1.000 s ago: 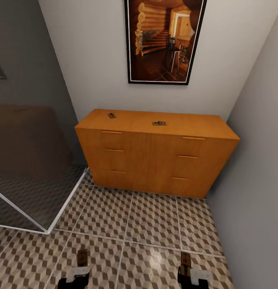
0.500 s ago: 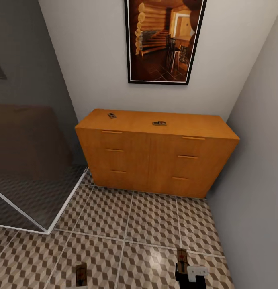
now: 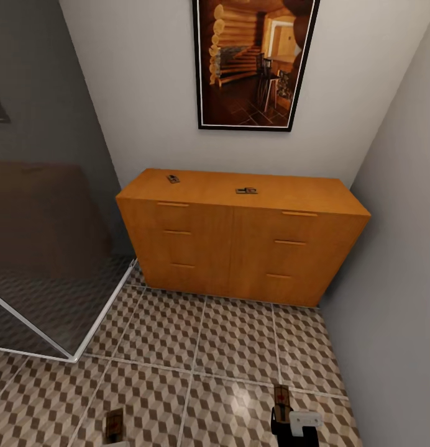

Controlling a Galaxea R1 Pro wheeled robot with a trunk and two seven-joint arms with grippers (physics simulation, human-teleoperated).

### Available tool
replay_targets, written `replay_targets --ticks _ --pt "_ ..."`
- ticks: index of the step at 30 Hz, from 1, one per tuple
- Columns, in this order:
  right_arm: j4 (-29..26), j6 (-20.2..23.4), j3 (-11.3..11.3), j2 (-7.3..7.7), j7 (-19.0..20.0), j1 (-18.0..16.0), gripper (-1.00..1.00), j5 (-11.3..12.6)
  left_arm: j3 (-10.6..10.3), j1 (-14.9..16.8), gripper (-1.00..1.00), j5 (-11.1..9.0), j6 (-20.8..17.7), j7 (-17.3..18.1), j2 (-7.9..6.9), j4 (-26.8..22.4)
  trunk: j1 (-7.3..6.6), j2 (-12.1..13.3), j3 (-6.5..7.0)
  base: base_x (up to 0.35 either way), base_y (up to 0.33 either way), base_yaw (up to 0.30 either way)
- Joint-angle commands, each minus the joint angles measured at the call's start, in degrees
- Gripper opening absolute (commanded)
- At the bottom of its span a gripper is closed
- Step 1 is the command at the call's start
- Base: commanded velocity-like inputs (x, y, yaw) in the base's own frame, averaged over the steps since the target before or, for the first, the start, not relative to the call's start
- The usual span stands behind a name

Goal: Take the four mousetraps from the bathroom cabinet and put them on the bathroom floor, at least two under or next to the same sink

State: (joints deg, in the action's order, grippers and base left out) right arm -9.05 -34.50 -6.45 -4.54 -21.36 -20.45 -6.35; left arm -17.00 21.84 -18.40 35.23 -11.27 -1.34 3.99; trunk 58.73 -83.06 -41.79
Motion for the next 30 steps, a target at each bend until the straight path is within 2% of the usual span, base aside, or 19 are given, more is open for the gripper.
replay_targets --ticks 1,6,10,30 --pt "0.1 0.0 -0.1 -0.01 -0.3 0.0 -1.0 -0.4 -0.5 0.1 -1.0 0.1 0.3 -1.6 0.12 0.2 0.0 0.0 -0.04 0.0 0.0 0.0" --pt "0.1 0.0 -0.1 0.05 -0.3 0.0 -1.0 -0.3 -0.6 0.1 -1.0 0.2 0.4 -3.4 0.41 0.3 0.0 0.0 -0.04 0.0 0.0 0.0" --pt "0.1 0.0 -0.1 0.0 -0.3 0.0 -1.0 -0.3 -0.6 0.1 -1.0 0.2 0.4 -3.5 1.01 0.3 0.0 0.0 -0.04 0.0 0.0 0.0" --pt "0.1 0.0 -0.1 -0.11 -0.3 0.0 -1.0 -0.3 -0.6 0.1 -1.0 0.1 0.4 -3.6 1.14 0.3 0.0 0.0 -0.04 0.0 0.0 0.0"
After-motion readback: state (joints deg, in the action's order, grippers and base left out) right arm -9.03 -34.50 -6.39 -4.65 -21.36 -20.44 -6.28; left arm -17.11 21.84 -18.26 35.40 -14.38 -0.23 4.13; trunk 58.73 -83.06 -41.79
